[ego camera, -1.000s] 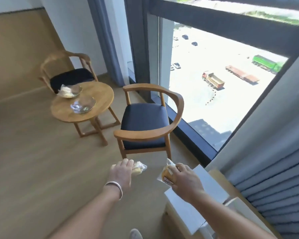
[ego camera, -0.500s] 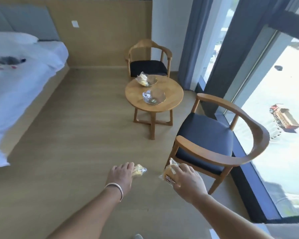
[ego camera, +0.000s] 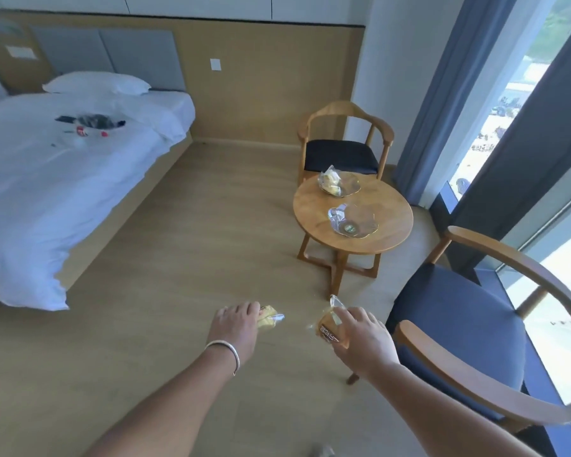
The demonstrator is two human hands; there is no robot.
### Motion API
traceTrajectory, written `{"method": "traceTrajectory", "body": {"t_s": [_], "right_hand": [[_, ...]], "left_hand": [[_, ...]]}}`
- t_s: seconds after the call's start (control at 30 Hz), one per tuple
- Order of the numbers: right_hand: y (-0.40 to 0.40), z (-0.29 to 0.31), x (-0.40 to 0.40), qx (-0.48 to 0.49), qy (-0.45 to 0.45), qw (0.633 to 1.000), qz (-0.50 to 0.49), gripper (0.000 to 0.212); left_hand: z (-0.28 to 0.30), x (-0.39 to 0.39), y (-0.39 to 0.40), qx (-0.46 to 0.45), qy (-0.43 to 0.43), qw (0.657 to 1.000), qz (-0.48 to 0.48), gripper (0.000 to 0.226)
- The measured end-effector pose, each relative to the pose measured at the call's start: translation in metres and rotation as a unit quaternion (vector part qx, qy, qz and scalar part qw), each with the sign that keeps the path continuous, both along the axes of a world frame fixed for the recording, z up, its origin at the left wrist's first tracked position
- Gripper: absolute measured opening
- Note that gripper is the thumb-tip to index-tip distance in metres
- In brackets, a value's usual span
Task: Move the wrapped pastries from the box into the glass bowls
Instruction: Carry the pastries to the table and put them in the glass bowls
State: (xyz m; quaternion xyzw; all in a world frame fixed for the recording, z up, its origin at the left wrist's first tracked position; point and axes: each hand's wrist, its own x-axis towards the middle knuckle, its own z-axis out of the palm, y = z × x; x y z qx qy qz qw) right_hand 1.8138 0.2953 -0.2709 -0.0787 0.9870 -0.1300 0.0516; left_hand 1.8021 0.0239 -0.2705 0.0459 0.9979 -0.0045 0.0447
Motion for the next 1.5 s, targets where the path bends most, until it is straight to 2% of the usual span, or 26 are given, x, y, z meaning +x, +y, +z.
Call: {"method": "traceTrajectory", "body": {"t_s": [0.27, 0.57, 0.8, 1.23, 1.5], "right_hand": [[-0.026, -0.016, -0.145, 0.003, 0.0, 0.999, 0.04, 0.063], [-0.04, -0.001, -0.331, -0.004, 0.009, 0.997, 0.08, 0.063], [-0.052, 0.0, -0.428, 0.001, 0.002, 0.997, 0.077, 0.064], [-0.131, -0.008, -0.617, 0.024, 0.005, 1.0, 0.0, 0.066], [-0.163, -0.001, -0.705, 0.025, -0.008, 0.997, -0.072, 0.073]], "left_hand": [[-0.006, -0.119, -0.021, -0.007, -0.001, 1.0, 0.025, 0.022], [0.027, -0.279, -0.043, -0.037, 0.001, 0.997, 0.071, 0.028], [0.035, -0.372, -0.057, -0.042, -0.004, 0.997, 0.07, 0.029], [0.012, -0.609, -0.148, -0.001, -0.013, 1.0, 0.005, 0.029], [0.016, -0.725, -0.198, 0.008, -0.018, 0.999, -0.025, 0.024]]}}
